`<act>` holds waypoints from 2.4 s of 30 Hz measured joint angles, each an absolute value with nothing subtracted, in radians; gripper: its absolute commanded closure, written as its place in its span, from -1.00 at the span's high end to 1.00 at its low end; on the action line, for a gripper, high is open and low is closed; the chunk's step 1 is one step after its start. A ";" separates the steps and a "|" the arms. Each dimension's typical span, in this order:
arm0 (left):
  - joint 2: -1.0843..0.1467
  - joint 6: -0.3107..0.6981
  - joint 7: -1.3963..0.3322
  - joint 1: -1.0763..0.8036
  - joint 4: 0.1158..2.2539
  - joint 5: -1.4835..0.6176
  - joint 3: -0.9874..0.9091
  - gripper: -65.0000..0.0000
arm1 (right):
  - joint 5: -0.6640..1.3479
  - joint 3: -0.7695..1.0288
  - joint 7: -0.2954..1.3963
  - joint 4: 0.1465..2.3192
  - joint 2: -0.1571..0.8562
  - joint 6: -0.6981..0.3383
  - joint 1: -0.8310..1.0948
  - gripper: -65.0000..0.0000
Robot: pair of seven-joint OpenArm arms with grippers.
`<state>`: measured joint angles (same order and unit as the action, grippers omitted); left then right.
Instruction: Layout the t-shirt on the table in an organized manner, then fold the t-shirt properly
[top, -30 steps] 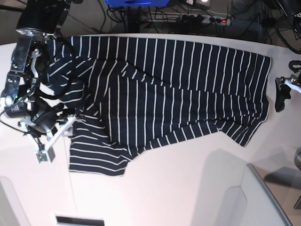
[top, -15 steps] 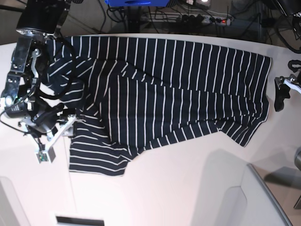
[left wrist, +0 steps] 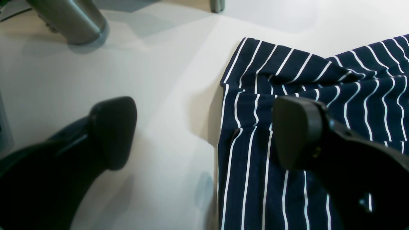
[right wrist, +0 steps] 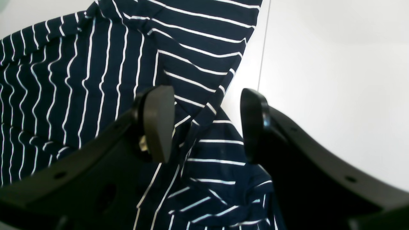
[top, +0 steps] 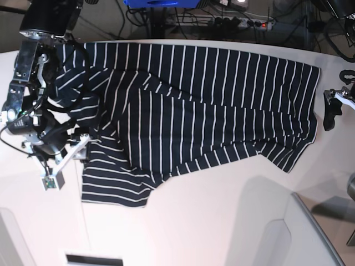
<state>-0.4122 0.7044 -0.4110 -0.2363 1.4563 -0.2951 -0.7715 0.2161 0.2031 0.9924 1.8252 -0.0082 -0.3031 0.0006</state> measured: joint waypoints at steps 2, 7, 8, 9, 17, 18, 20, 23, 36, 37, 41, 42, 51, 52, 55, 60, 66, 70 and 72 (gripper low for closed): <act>-0.410 0.704 -0.411 -0.236 1.457 -0.295 -0.772 1.00 | 0.216 0.203 0.992 1.825 -0.008 -0.303 0.001 -0.06; -0.407 0.704 -0.414 -0.236 1.457 -0.295 -0.772 1.00 | 0.216 0.203 0.992 1.825 -0.008 -0.303 -0.012 -0.06; -0.408 0.704 -0.414 -0.236 1.457 -0.295 -0.772 1.00 | 0.216 0.203 0.992 1.825 -0.008 -0.303 -0.019 -0.06; -0.408 0.704 -0.414 -0.236 1.457 -0.295 -0.772 1.00 | 0.216 0.203 0.991 1.825 -0.009 -0.303 -0.022 -0.06; -0.407 0.704 -0.414 -0.230 1.457 -0.296 -0.772 1.00 | 0.216 0.203 0.991 1.825 -0.012 -0.303 -0.019 -0.06; -0.409 0.703 -0.414 -0.231 1.457 -0.296 -0.759 1.00 | 0.216 0.203 0.991 1.825 -0.011 -0.303 -0.019 -0.06; -0.412 0.693 -0.414 -0.230 1.457 -0.296 -0.726 1.00 | 0.216 0.203 0.991 1.825 -0.011 -0.303 -0.019 -0.06; -0.407 0.706 -0.412 -0.227 1.458 -0.303 -0.716 1.00 | 0.216 0.203 0.991 1.825 -0.011 -0.303 -0.019 -0.06; -0.318 0.708 -0.420 -0.310 1.609 -0.294 -0.716 1.00 | 0.210 0.337 0.933 1.805 -0.006 -0.296 -0.044 -0.04; -0.319 0.708 -0.421 -0.307 1.594 -0.295 -0.714 1.00 | 0.211 0.340 0.921 1.760 -0.003 -0.296 -0.070 -0.04; -0.339 0.690 -0.417 -0.303 1.563 -0.292 -0.721 1.00 | 0.228 0.327 0.920 1.410 0.017 -0.310 -0.228 -0.03; -0.339 0.690 -0.414 -0.307 1.560 -0.292 -0.725 1.00 | 0.216 0.328 0.916 1.318 0.017 -0.295 -0.263 -0.03; -0.363 0.693 -0.414 -0.353 1.547 -0.294 -0.734 1.00 | 0.216 0.326 0.741 0.870 0.057 -0.147 -0.444 -0.03; -0.361 0.712 -0.410 -0.348 1.533 -0.298 -0.750 1.00 | 0.212 0.314 0.735 0.847 0.060 -0.144 -0.443 -0.03; -0.358 0.704 -0.408 -0.327 1.465 -0.295 -0.807 1.00 | 0.209 0.274 0.719 0.813 0.058 -0.145 -0.431 -0.03; -0.395 0.698 -0.412 -0.289 1.395 -0.295 -0.836 1.00 | 0.221 0.257 0.662 0.757 0.045 -0.146 -0.440 -0.03; -0.412 0.693 -0.414 -0.292 1.375 -0.291 -0.836 1.00 | 0.216 0.258 0.650 0.750 0.049 -0.142 -0.438 -0.05; -0.409 0.700 -0.414 -0.288 1.375 -0.292 -0.836 1.00 | 0.216 0.258 0.633 0.748 0.048 -0.142 -0.437 -0.05; -0.411 0.700 -0.414 -0.289 1.375 -0.292 -0.836 1.00 | 0.216 0.258 0.631 0.748 0.049 -0.142 -0.437 -0.05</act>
